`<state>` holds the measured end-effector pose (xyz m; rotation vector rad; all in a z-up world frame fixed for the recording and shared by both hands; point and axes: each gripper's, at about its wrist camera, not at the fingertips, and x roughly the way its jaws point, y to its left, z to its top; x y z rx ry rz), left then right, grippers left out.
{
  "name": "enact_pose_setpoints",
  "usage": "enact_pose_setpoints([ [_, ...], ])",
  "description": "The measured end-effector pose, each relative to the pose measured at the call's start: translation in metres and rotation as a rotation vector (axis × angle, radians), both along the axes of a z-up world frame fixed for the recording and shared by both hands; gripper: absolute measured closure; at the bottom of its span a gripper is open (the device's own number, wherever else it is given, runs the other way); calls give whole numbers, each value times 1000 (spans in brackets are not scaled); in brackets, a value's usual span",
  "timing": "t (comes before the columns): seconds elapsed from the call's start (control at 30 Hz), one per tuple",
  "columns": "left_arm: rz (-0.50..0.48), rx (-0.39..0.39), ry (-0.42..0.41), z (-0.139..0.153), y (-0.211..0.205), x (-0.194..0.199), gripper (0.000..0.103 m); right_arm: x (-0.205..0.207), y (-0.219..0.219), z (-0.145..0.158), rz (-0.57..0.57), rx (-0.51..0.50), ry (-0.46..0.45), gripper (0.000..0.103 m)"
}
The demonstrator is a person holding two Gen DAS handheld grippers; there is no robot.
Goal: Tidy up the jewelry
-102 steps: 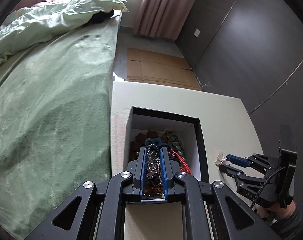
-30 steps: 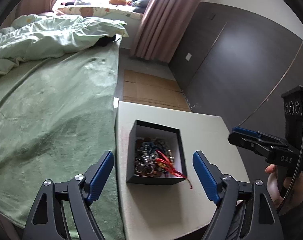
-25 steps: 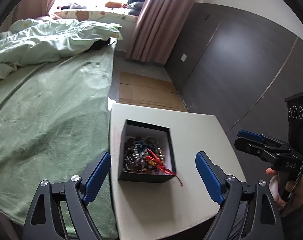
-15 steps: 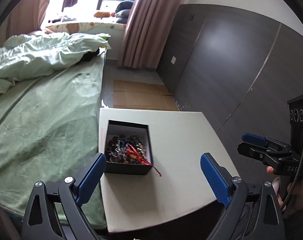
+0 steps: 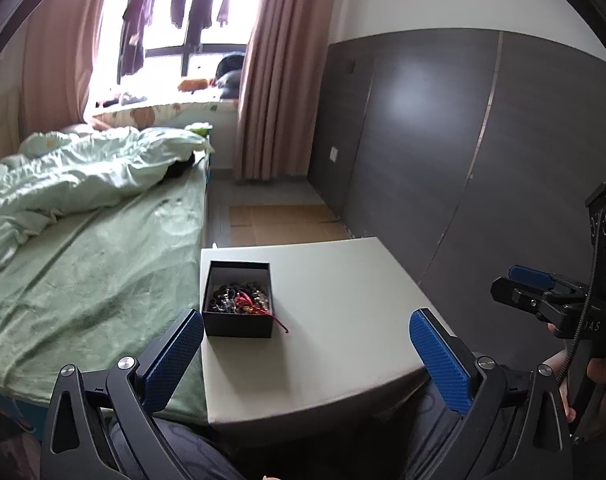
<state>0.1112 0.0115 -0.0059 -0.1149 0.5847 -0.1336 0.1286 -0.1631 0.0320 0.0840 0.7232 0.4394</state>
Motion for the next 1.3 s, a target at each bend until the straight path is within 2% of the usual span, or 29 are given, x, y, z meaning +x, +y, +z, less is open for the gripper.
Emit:
enact_pose_setpoints([
  [0.4,-10,39,-129,16,-28,-79,0,-82,-25,18,-18,1,-100,0],
  [0.53,17,36,-186,22,-29,-109,0,-111,-32,23,-36,3,-130,0],
  [0.67,45,49,-209,26,-25,-124,0,-134,-36,26,-41,47,-141,0],
  [0.73,56,41,-209,29,-20,-128,0,-142,-35,29,-47,19,-159,0],
  [0.93,61,45,-225,33,-16,-138,0,-153,-38,38,-48,37,-191,0],
  [1.3,31,58,-226,32,-20,-149,0,-156,-37,33,-69,27,-179,0],
])
